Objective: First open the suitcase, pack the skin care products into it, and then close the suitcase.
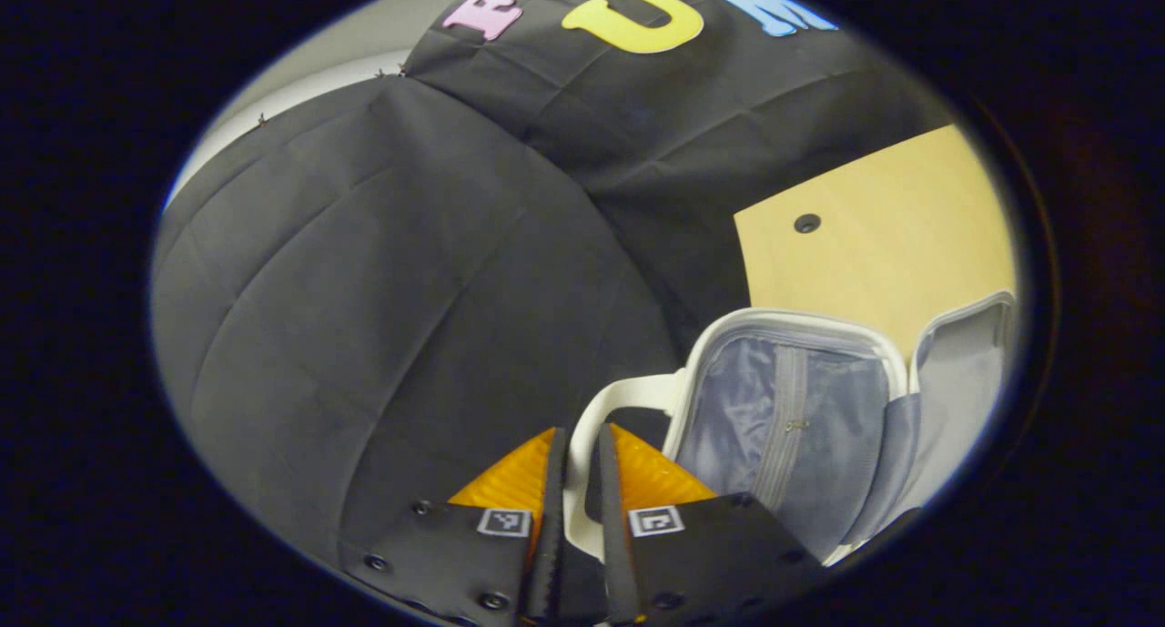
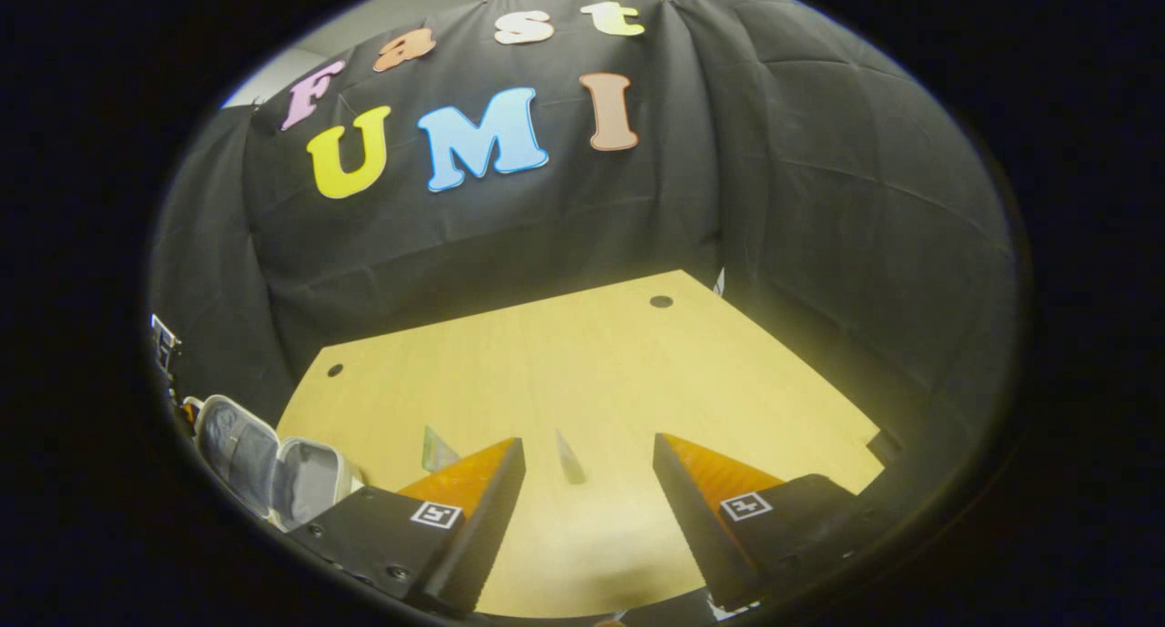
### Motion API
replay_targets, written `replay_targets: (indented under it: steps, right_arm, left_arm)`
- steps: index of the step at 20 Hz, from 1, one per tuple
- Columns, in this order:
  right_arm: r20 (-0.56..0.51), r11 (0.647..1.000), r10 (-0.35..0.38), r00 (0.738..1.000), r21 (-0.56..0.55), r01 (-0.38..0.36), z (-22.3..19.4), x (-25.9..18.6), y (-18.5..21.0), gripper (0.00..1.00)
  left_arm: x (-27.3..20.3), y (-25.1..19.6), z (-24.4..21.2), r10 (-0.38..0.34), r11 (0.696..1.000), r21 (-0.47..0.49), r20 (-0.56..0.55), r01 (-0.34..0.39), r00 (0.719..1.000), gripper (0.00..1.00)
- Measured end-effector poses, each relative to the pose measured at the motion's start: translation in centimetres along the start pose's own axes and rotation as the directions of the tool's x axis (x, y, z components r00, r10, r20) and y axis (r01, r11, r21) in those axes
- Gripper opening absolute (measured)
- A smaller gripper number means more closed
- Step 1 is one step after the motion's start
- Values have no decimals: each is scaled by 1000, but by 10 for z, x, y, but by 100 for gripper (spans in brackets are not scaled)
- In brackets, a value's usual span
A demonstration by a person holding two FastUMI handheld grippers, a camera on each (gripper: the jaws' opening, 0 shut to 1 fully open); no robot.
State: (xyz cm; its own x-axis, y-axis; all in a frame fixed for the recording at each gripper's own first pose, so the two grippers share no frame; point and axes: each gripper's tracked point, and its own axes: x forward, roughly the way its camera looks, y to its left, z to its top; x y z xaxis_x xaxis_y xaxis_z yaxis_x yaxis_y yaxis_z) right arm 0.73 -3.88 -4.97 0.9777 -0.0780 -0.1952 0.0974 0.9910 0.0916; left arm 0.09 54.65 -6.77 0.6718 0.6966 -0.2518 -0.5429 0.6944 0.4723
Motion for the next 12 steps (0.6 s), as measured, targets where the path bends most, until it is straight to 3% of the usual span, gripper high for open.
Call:
replay_targets:
  steps: [2,4,6,8,10,12]
  right_arm:
    - [-3,1000,-10,1000,0,10,-2,1,-3,87]
    - [-7,1000,-13,1000,12,13,-1,3,-3,87]
    - [-10,1000,-17,1000,7,17,-2,6,-3,87]
    - [-15,1000,-17,1000,2,17,-2,8,-1,87]
    - [-22,1000,-11,1000,-1,11,-3,11,2,87]
    - [-26,1000,-4,1000,-10,4,-5,12,4,87]
  left_arm:
    - [-8,-6,7,-16,999,-45,40,17,999,43]
    - [-27,-4,19,30,998,-54,73,-26,997,100]
    - [-58,-26,39,-37,995,-84,130,48,991,99]
    - [-98,-77,68,-184,969,-127,206,213,961,99]
    - [-148,-152,97,-381,892,-140,280,430,881,98]
    - [-203,-223,117,-528,800,-118,328,588,784,99]
